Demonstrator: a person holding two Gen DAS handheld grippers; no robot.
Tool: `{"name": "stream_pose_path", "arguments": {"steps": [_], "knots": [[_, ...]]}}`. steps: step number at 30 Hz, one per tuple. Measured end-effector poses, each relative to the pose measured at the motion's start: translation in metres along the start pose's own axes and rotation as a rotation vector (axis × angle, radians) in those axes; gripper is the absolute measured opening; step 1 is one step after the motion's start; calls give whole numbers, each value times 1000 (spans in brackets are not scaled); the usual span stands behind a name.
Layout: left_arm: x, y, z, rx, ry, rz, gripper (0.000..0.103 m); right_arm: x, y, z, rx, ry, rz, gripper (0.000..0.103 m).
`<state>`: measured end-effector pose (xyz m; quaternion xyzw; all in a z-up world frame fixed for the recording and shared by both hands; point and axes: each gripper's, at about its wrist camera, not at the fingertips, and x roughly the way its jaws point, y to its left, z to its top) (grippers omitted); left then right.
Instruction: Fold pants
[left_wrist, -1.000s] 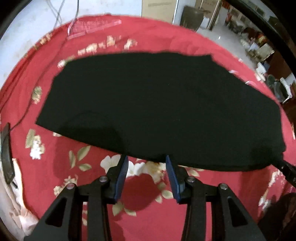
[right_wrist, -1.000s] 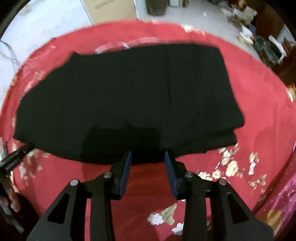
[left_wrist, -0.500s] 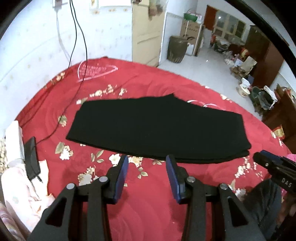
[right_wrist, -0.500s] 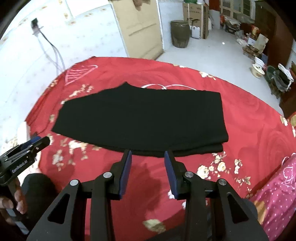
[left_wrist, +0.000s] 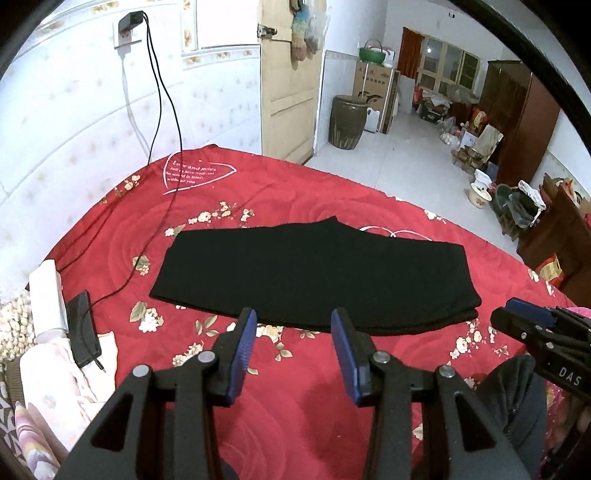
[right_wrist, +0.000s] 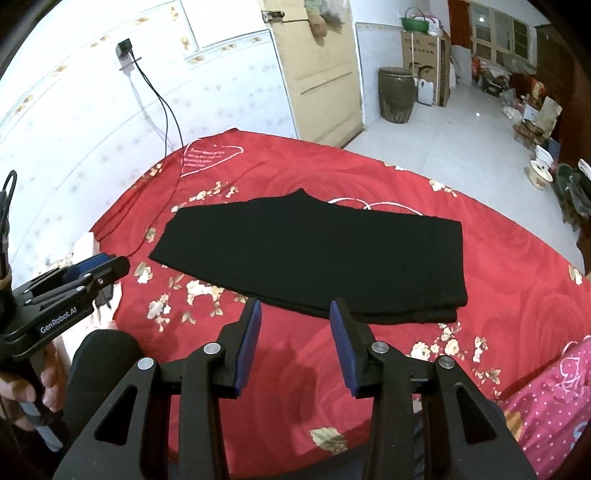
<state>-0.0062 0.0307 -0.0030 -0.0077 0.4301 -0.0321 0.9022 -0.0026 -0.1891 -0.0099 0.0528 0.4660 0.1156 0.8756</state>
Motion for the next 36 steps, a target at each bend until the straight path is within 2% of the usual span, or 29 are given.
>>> {"name": "stream_pose_path", "arguments": {"steps": [5, 8, 20, 28, 36], "knots": [[-4, 1, -1, -5, -8, 3, 45, -5, 0, 0, 0, -6, 0, 40], [-4, 4, -1, -11, -10, 4, 45, -4, 0, 0, 1, -1, 4, 48], [2, 16, -1, -35, -9, 9, 47, 2, 4, 7, -10, 0, 6, 49], [22, 32, -3, -60, 22, 20, 48, 20, 4, 13, -5, 26, 3, 49], [61, 58, -6, -99, 85, 29, 51, 54, 7, 17, -3, 86, 16, 49]]}}
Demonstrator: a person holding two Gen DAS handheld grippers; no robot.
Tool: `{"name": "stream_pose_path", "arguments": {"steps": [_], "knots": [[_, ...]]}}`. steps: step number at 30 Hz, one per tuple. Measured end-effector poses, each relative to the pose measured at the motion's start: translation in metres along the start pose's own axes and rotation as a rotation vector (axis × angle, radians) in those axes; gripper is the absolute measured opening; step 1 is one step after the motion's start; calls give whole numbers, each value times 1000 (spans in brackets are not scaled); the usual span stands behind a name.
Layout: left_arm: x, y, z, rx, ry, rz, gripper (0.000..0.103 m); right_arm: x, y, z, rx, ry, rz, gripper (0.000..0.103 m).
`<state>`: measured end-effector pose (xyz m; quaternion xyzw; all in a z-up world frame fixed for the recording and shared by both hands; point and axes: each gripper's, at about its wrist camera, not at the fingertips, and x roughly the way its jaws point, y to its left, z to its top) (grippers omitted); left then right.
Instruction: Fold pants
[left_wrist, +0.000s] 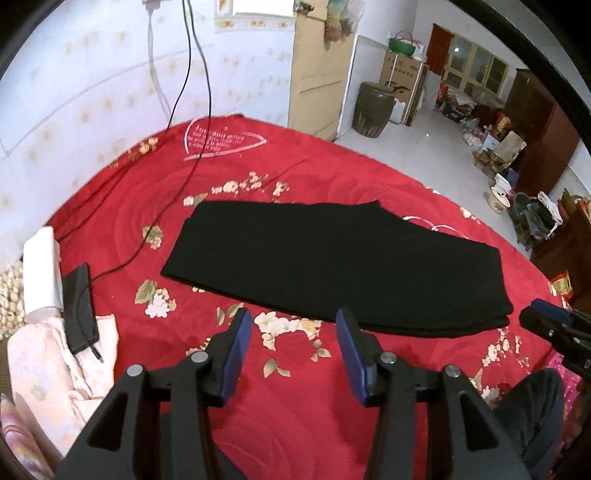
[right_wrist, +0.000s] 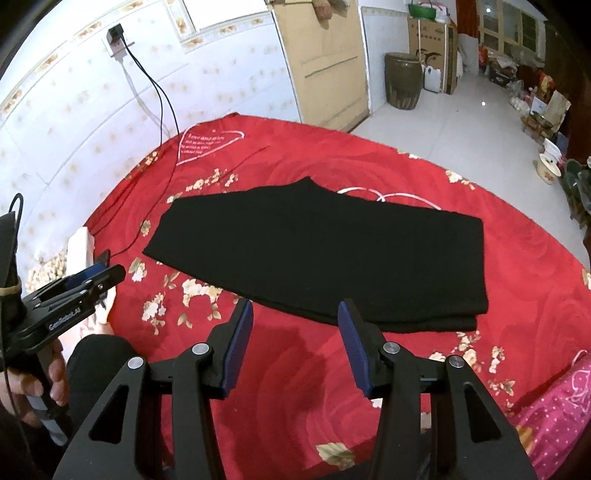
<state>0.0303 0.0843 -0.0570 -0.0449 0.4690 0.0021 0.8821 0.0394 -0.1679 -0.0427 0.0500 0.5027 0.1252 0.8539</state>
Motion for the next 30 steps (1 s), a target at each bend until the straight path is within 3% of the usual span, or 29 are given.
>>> {"name": "stream_pose_path", "arguments": {"steps": [18, 25, 30], "knots": [[116, 150, 21, -393, 181, -61, 56, 106, 15, 37, -13, 123, 38, 49], [162, 179, 11, -466, 259, -105, 57, 136, 18, 41, -5, 164, 55, 49], [171, 183, 14, -486, 188, -164, 61, 147, 10, 45, 15, 173, 52, 49]]}}
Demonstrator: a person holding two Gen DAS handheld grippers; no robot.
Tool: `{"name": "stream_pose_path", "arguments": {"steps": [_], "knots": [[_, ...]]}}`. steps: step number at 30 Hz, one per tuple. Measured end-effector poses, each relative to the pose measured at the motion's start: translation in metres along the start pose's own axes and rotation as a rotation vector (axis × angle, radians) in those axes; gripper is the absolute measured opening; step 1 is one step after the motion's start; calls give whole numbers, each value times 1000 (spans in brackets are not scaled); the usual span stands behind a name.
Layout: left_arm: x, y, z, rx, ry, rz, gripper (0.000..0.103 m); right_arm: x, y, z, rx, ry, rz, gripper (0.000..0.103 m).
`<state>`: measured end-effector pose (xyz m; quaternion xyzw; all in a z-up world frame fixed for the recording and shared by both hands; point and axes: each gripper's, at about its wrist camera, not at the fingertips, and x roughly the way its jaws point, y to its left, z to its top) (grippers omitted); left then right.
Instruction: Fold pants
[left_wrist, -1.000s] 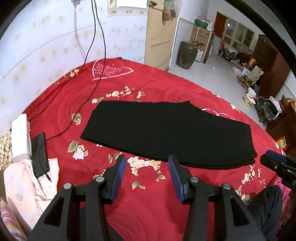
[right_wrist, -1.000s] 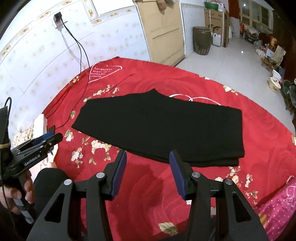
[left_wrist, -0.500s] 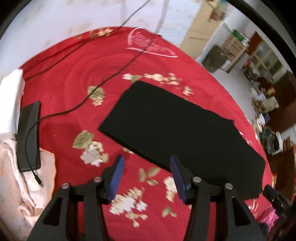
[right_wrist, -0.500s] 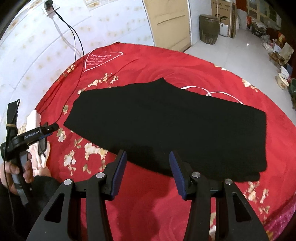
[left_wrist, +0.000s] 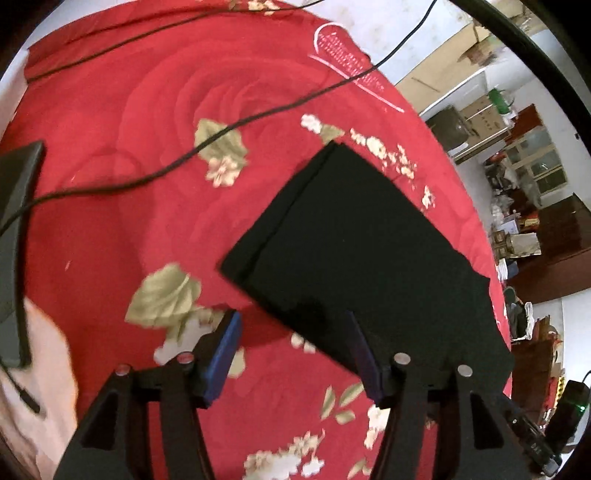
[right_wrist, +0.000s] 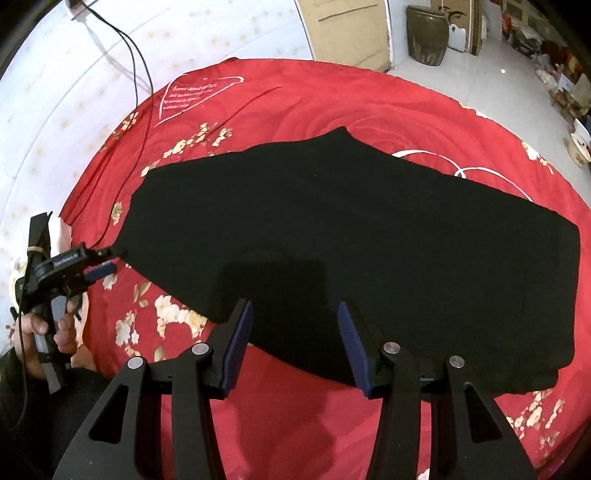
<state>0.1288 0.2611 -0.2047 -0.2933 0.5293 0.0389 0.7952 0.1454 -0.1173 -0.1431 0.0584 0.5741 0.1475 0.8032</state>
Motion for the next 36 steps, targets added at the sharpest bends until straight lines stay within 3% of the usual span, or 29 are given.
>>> {"name": "stream_pose_path", "arguments": {"steps": [6, 8, 10, 12, 16, 20, 27, 32, 36], "knots": [[6, -9, 8, 60, -94, -9, 61, 1, -11, 1, 30, -5, -3, 49], [8, -12, 8, 84, -118, 25, 47, 0, -14, -1, 38, -6, -4, 49], [9, -12, 14, 103, -135, 76, 19, -3, -17, -3, 48, -7, -3, 49], [8, -8, 17, 87, -137, 84, 10, -6, -20, -5, 58, -10, -1, 49], [-3, -20, 19, 88, -150, 71, 8, -19, -25, -10, 67, -26, 3, 49], [-28, -52, 16, 136, -195, 9, 7, -35, -35, -19, 94, -50, 9, 49], [-56, -160, -6, 321, -212, -143, 7, -61, -66, -40, 174, -90, 16, 49], [-49, -235, -45, 461, -142, -257, 7, -73, -96, -54, 248, -114, 12, 49], [-11, -276, -88, 555, -7, -306, 7, -75, -114, -61, 288, -116, 5, 49]]}}
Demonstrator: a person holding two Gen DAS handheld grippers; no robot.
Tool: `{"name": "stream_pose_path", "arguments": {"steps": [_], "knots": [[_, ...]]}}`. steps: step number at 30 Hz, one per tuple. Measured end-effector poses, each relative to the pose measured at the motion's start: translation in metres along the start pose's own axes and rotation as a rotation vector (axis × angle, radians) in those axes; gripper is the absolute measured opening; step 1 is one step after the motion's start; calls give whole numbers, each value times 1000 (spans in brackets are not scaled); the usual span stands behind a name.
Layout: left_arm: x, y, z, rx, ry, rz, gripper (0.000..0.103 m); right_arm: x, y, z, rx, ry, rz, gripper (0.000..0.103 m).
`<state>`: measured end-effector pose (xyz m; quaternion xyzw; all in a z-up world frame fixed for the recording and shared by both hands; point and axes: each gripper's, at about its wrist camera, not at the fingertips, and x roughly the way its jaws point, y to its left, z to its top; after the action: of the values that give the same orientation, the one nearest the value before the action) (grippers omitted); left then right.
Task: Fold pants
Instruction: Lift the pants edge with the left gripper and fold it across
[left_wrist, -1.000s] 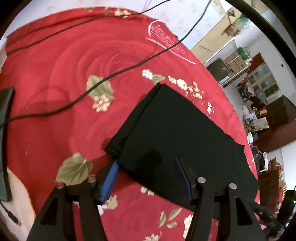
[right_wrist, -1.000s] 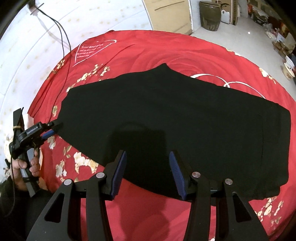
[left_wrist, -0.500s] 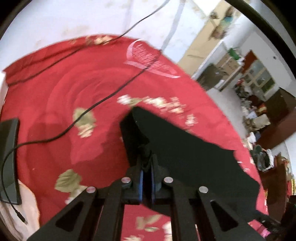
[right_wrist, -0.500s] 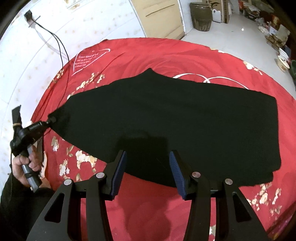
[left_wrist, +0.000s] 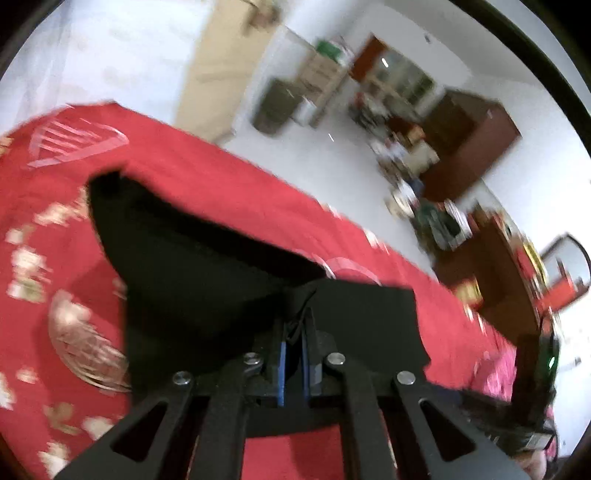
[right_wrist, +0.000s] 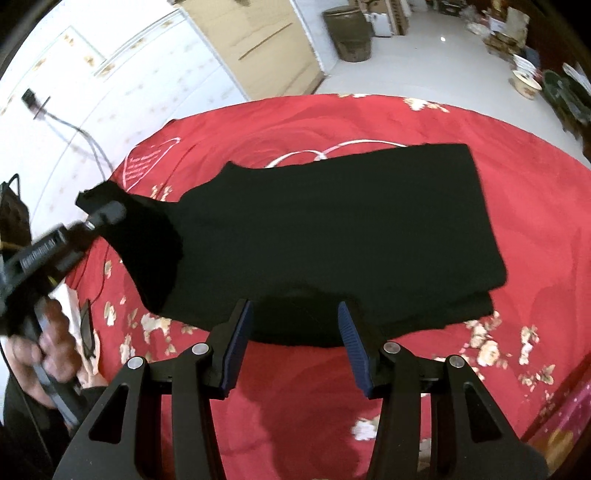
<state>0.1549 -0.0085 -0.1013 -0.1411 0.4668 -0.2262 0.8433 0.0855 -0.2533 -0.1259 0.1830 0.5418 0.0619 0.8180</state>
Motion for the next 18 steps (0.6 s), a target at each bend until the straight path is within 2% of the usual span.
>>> {"name": "stream_pose_path", "arguments": {"steps": [2, 5, 7, 8, 11, 13, 14, 15, 18], "knots": [[31, -9, -14, 21, 92, -32, 7, 2, -10, -1, 24, 4, -4, 49], [68, -16, -33, 48, 222, -38, 8, 8, -23, -3, 58, 20, -10, 49], [73, -16, -41, 35, 259, -34, 9, 12, -28, -3, 66, 28, -13, 49], [69, -15, -41, 31, 260, -68, 12, 14, -28, -2, 68, 29, -14, 49], [42, -12, -33, 35, 196, -134, 22, 20, -29, -1, 72, 32, -6, 49], [20, -7, -27, 33, 137, -150, 34, 25, -28, 2, 78, 34, 10, 49], [10, -1, -23, 30, 105, -145, 37, 29, -26, 4, 81, 37, 24, 49], [7, 5, -17, 29, 82, -117, 38, 33, -25, 5, 80, 36, 33, 49], [0, 30, -14, 36, 32, 29, 38, 47, -14, 12, 67, 36, 79, 49]]}}
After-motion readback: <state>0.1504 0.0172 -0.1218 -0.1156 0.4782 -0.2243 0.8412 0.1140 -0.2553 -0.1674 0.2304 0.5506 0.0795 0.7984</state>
